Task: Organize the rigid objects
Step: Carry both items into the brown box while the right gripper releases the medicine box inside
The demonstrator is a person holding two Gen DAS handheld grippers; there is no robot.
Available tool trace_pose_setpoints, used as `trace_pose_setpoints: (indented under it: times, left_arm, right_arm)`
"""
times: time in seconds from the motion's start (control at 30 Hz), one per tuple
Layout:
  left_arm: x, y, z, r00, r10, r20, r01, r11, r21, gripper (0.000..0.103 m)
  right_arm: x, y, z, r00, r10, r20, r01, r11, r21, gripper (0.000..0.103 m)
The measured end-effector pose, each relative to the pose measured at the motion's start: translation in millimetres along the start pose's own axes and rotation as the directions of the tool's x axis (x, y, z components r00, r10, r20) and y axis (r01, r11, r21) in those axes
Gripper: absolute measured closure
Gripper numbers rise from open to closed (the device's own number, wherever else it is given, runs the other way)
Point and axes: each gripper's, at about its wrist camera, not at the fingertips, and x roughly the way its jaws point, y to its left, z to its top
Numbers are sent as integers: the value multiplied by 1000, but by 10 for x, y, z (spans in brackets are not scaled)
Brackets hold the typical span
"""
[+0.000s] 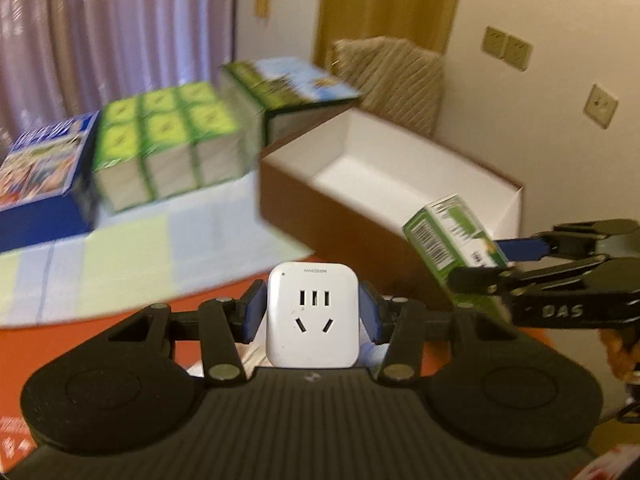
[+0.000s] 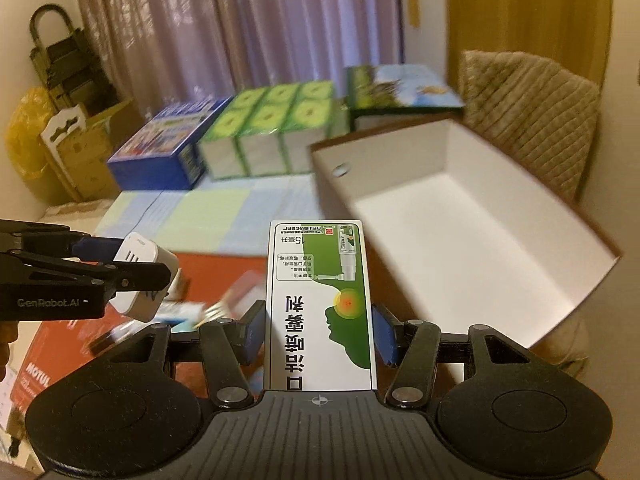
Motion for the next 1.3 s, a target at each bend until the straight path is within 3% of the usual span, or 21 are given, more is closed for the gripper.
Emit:
trace_pose_setpoints:
  times: [0.3,0.6,0.97,1.3]
  left_arm:
    - [556,-780,564,998,-68,17,67,997,24,58]
    - [1188,-1182,775,995,-80,-54,82,996,24,58]
    - [1753,-1352,694,982,-63,-180,67,997,21,58]
    - [1977,-1364,648,966,-75,-247,83,996,22,61]
  right_arm:
    - [-25,-914,305,999,-46,26,45,999,21,51]
    - [163,-1566,421,998,-59,-5,59,998,13,51]
    - [633,-1904,389,994,-59,-91,55,997,-50,51]
    - [853,-2020,297,986,-79,-149,68,995,-78,51]
